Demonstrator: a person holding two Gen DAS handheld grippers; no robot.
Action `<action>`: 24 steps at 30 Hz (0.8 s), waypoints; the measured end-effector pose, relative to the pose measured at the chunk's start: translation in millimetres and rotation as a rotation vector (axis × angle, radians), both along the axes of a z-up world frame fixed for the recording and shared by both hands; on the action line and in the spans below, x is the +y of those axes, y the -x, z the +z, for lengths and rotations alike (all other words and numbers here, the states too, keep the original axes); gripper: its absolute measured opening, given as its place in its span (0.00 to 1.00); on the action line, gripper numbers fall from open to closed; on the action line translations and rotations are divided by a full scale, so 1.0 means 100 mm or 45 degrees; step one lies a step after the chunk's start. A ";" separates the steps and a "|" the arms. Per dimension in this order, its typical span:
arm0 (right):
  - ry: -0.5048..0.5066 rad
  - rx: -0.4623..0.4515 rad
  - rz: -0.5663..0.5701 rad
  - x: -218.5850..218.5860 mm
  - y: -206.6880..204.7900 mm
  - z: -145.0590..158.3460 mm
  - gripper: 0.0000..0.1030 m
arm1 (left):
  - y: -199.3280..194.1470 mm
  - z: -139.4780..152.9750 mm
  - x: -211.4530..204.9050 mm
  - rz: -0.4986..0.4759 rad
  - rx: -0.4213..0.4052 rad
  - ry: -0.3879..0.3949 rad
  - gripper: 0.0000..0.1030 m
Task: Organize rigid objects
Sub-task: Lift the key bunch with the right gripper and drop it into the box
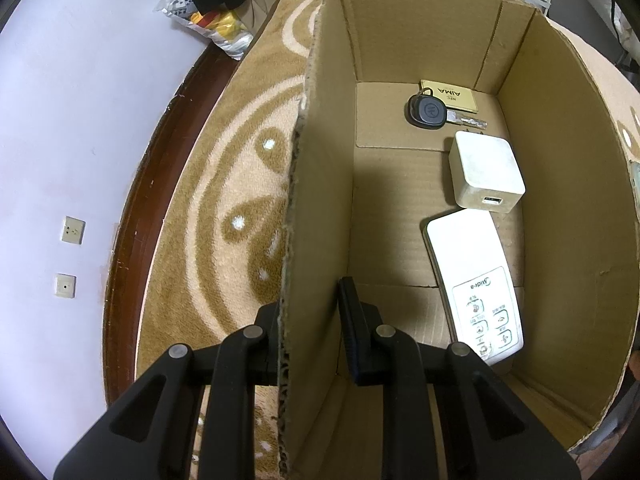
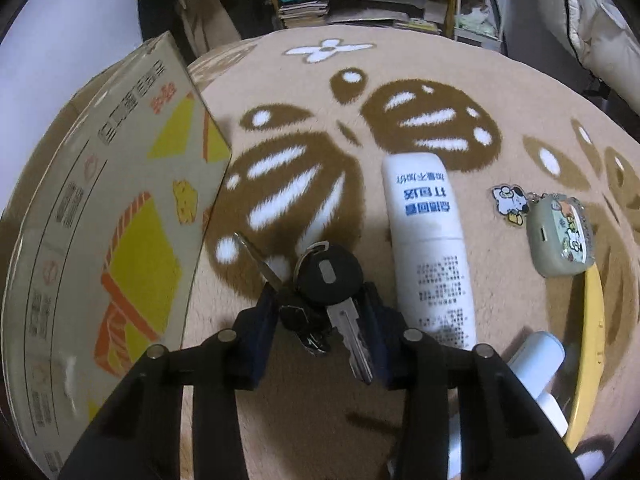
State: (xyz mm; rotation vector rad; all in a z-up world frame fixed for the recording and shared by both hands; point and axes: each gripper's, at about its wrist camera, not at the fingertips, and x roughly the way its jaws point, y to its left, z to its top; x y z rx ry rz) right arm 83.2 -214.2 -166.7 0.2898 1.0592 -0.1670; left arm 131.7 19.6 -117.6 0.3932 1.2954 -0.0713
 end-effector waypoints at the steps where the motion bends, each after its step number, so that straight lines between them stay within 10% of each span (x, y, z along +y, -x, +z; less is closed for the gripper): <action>1: -0.006 -0.019 -0.007 0.00 0.00 0.03 0.42 | 0.01 0.00 -0.01 -0.005 -0.002 -0.010 0.20; 24: -0.061 -0.615 0.250 0.55 0.37 1.31 0.42 | -0.01 0.00 0.00 0.006 -0.009 -0.009 0.20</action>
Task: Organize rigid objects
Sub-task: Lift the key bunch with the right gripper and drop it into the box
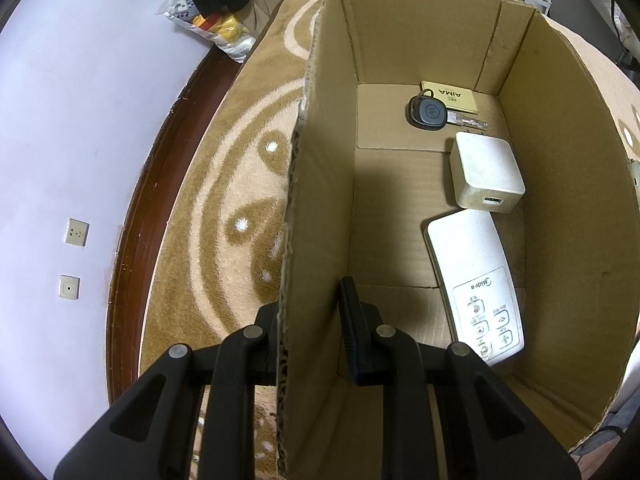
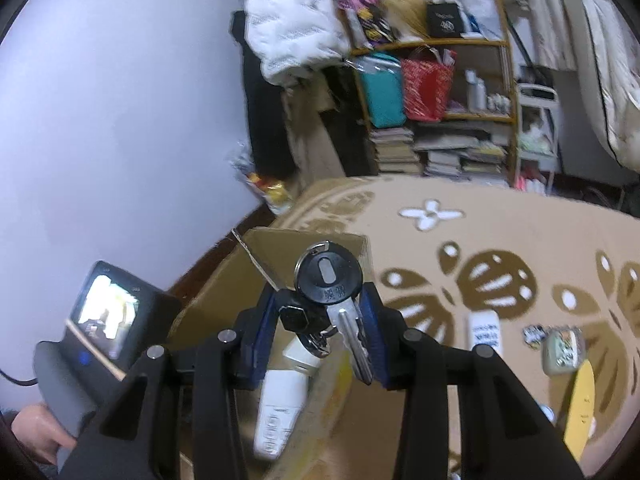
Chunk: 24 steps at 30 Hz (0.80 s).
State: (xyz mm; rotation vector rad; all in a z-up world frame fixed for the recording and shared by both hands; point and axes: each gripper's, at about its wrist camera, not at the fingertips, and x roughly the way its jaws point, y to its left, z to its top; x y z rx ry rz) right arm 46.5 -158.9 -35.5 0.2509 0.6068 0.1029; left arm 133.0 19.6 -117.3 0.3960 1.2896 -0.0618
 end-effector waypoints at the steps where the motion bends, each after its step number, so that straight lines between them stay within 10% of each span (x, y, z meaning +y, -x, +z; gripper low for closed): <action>1: 0.002 -0.013 0.015 0.03 0.00 0.01 0.42 | 0.00 0.00 0.00 0.001 0.001 0.000 0.20; 24: 0.015 0.075 0.123 0.29 -0.26 -0.27 0.42 | -0.05 0.02 0.04 0.030 0.010 0.011 0.21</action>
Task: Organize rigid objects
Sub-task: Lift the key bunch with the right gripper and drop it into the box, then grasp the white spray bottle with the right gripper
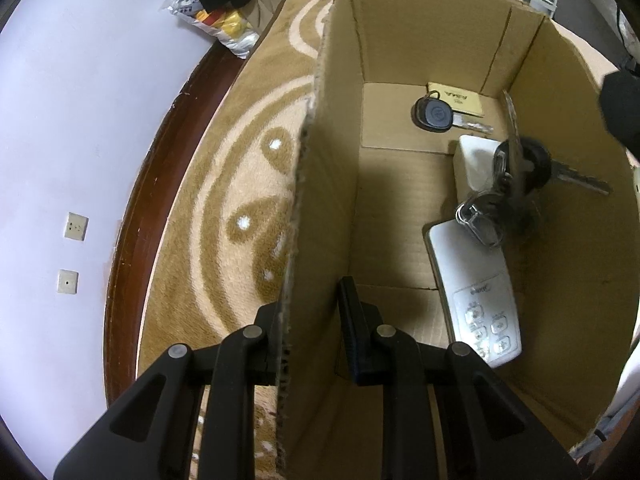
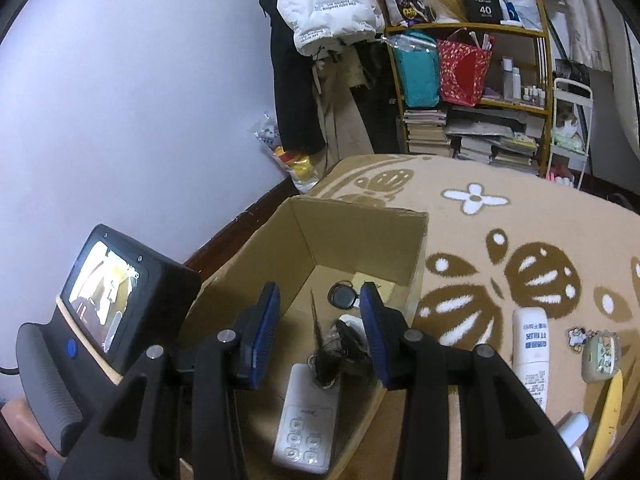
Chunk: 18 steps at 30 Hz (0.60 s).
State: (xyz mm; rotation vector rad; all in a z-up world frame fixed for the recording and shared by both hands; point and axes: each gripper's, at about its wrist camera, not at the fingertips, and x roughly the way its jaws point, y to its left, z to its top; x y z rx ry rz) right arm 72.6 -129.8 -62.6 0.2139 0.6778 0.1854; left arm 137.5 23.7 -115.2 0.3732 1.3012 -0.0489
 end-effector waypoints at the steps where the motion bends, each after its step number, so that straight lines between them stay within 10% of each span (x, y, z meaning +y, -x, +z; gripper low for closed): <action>1: 0.003 -0.003 -0.002 -0.01 0.00 0.01 0.43 | -0.01 0.00 0.01 0.003 0.003 0.005 0.21; 18: 0.118 0.146 -0.394 -0.88 -0.23 -0.10 0.90 | -0.02 -0.02 0.00 -0.009 -0.005 -0.024 0.21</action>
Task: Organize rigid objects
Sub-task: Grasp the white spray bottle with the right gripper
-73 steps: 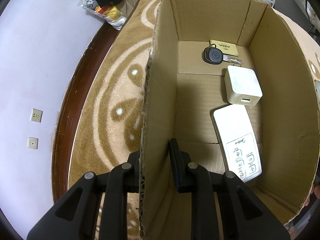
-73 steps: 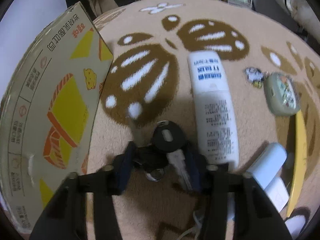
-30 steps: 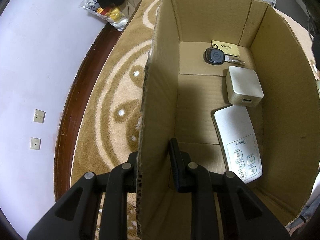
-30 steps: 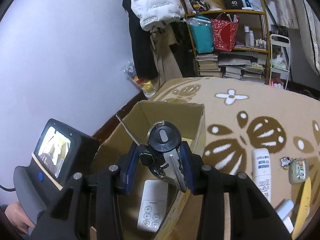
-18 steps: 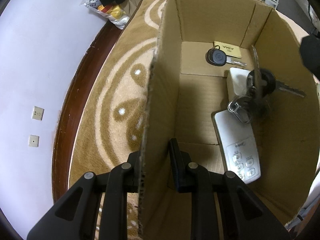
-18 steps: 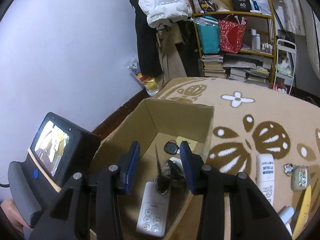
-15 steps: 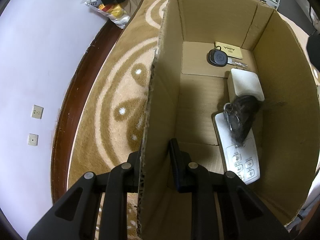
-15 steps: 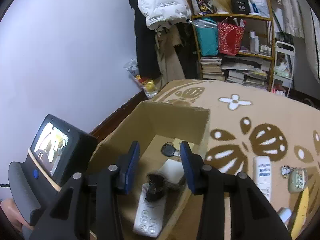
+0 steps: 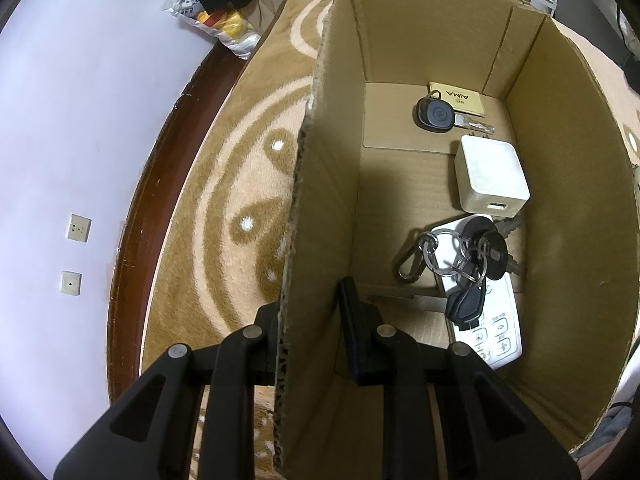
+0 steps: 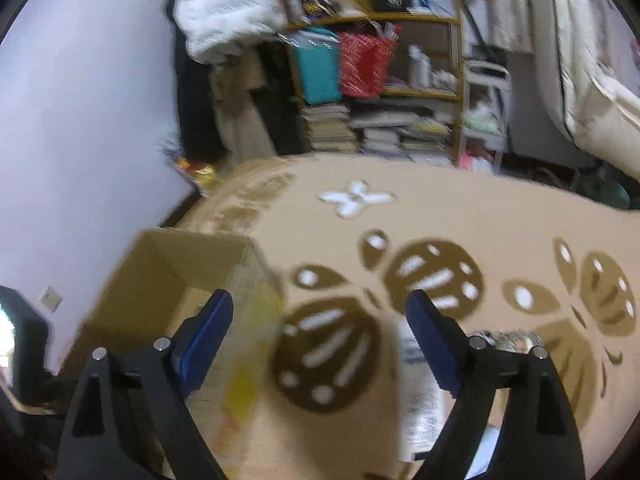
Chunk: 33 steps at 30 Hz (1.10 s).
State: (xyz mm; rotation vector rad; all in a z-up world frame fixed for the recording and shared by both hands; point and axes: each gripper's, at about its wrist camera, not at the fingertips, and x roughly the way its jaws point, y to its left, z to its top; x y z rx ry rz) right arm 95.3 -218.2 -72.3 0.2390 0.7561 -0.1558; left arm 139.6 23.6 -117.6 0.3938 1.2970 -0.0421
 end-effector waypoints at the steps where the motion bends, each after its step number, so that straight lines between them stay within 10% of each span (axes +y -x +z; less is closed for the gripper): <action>1: -0.006 0.022 -0.021 -0.06 -0.01 -0.05 0.90 | -0.01 0.00 0.00 -0.001 0.000 -0.004 0.21; 26: -0.169 0.358 -0.110 -0.61 -0.02 -1.09 0.84 | 0.05 -0.03 -0.05 -0.024 -0.020 -0.061 0.22; 33: -0.073 0.400 -0.142 -0.62 0.04 -1.08 0.49 | 0.07 -0.04 -0.08 -0.025 -0.019 -0.080 0.22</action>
